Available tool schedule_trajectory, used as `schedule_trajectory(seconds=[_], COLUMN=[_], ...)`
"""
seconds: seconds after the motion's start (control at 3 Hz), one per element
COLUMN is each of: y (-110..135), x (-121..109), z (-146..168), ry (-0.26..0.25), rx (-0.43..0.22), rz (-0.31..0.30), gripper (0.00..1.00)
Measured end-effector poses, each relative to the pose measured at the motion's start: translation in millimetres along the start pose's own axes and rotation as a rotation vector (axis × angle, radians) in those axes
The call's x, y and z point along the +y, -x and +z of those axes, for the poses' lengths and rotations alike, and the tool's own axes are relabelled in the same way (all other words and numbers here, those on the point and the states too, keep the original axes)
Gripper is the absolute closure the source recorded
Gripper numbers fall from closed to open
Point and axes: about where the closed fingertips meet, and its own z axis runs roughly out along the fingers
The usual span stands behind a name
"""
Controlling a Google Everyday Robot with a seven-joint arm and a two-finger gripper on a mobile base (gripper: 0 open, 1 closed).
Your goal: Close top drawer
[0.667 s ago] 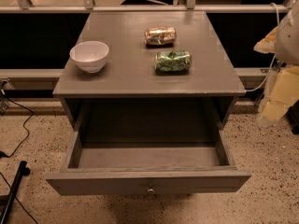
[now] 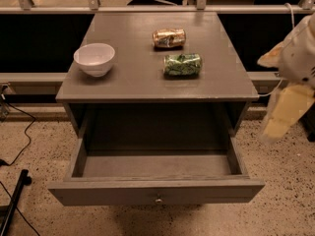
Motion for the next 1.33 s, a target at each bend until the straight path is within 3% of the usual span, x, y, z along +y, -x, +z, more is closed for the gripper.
schedule_trajectory(seconds=[0.67, 1.0, 1.33], y=[26.4, 18.0, 9.2], x=[70.9, 109.9, 121.9], z=[107.1, 184.1, 217.6], ry=[0.065, 0.074, 0.040], rx=[-0.210, -0.312, -0.372], rz=[-0.021, 0.018, 0.046], gripper=[0.00, 0.25, 0.49])
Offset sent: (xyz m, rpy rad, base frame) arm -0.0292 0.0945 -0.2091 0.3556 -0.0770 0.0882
